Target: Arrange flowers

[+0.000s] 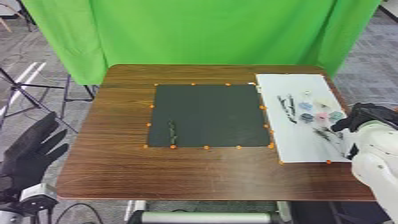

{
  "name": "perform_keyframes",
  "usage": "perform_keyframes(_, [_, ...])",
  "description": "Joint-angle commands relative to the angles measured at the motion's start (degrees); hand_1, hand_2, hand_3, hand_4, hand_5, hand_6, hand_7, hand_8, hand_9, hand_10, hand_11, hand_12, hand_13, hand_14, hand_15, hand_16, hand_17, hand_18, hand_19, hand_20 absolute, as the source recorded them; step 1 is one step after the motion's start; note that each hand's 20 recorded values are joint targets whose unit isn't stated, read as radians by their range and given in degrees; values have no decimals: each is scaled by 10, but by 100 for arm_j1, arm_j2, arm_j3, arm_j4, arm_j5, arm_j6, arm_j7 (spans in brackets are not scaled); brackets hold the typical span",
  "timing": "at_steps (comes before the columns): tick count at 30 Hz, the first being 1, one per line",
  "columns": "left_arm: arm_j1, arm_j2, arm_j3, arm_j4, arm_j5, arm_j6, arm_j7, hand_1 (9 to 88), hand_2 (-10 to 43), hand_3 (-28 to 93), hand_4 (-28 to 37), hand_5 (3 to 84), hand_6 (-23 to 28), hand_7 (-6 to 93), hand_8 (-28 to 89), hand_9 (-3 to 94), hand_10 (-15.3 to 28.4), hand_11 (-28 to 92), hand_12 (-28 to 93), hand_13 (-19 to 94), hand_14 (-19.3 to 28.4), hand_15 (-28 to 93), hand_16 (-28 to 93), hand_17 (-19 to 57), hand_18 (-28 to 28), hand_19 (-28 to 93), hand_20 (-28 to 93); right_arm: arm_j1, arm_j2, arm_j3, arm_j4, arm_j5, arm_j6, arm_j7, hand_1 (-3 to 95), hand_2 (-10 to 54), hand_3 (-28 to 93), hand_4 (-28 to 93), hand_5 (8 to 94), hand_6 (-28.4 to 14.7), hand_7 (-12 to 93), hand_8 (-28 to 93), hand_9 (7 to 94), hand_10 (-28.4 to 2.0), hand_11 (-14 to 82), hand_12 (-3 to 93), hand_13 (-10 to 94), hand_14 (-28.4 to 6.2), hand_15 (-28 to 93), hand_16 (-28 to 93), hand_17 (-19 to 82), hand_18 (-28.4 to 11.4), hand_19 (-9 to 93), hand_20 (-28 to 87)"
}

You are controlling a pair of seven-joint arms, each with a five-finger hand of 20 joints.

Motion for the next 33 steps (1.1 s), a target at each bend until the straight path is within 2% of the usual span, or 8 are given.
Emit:
perform_keyframes(1, [91, -24, -61, -34, 17, -25, -22, 226, -64, 701, -262, 208, 0, 177, -94, 164, 81, 82, 215, 125, 108, 145, 90, -122, 178, 329, 104, -364, 91, 273, -76, 396, -600, 325, 220, -95, 674, -283, 539, -83, 229, -95, 512, -183, 550, 418, 543, -137, 798, 342, 214, -245, 805, 544])
perform_keyframes(9, [61, 1, -48, -13, 15, -59, -36, 226, -64, 702, -264, 208, -1, 178, -93, 164, 81, 81, 214, 126, 108, 145, 90, -122, 178, 329, 104, -446, -15, 117, 79, 286, -653, 230, 230, -95, 650, -283, 539, -84, 219, -91, 506, -184, 547, 414, 538, -140, 794, 341, 209, -243, 798, 543])
perform_keyframes(22, [35, 27, -34, 3, 14, -55, -45, 227, -63, 700, -264, 207, -1, 177, -93, 164, 81, 82, 215, 125, 108, 145, 90, -122, 178, 330, 103, -343, -161, -448, 381, -130, -619, 31, 263, -95, 704, -283, 587, -47, 282, -109, 579, -145, 566, 412, 581, -121, 789, 333, 237, -239, 811, 537])
perform_keyframes(25, [47, 22, -27, 3, 7, -42, -40, 227, -63, 700, -262, 207, -1, 178, -93, 164, 81, 82, 214, 126, 108, 145, 90, -123, 178, 330, 103, -339, -214, -556, 435, -141, -512, -111, 318, -95, 762, -281, 626, -20, 332, -128, 630, -129, 576, 419, 616, -108, 785, 338, 251, -233, 819, 531])
perform_keyframes(27, [61, 10, -31, -4, 9, -36, -43, 226, -63, 700, -262, 207, -1, 178, -93, 164, 81, 82, 214, 126, 108, 146, 90, -123, 179, 331, 103, -351, -256, -572, 473, -118, -465, -289, 376, -95, 751, -282, 644, -6, 375, -8, 665, -118, 583, 425, 642, -100, 789, 343, 262, -229, 827, 525])
perform_keyframes(28, [65, 0, -36, -7, 8, -39, -49, 227, -62, 699, -263, 207, -1, 178, -94, 164, 81, 82, 214, 126, 108, 146, 90, -123, 179, 331, 103, -350, -272, -588, 501, -70, -419, -342, 390, -95, 743, -282, 647, -4, 387, 8, 671, -117, 579, 436, 647, -98, 789, 344, 265, -229, 829, 523])
perform_keyframes(31, [84, -8, -41, -16, 1, -17, -45, 227, -62, 700, -263, 207, -1, 178, -94, 165, 81, 84, 215, 126, 108, 146, 90, -123, 178, 331, 103, -397, -318, -569, 555, -19, -313, -557, 457, -94, 746, -282, 680, 8, 429, 44, 710, -103, 535, 523, 675, -91, 792, 351, 277, -225, 837, 516])
perform_keyframes(33, [110, 8, -49, -25, -11, -4, -33, 227, -62, 700, -264, 207, -1, 178, -93, 165, 81, 84, 214, 126, 108, 146, 90, -123, 179, 331, 103, -435, -340, -470, 560, 498, -114, -575, 490, -88, 763, -282, 698, 14, 449, 59, 730, -96, 512, 565, 692, -89, 795, 355, 286, -223, 844, 514])
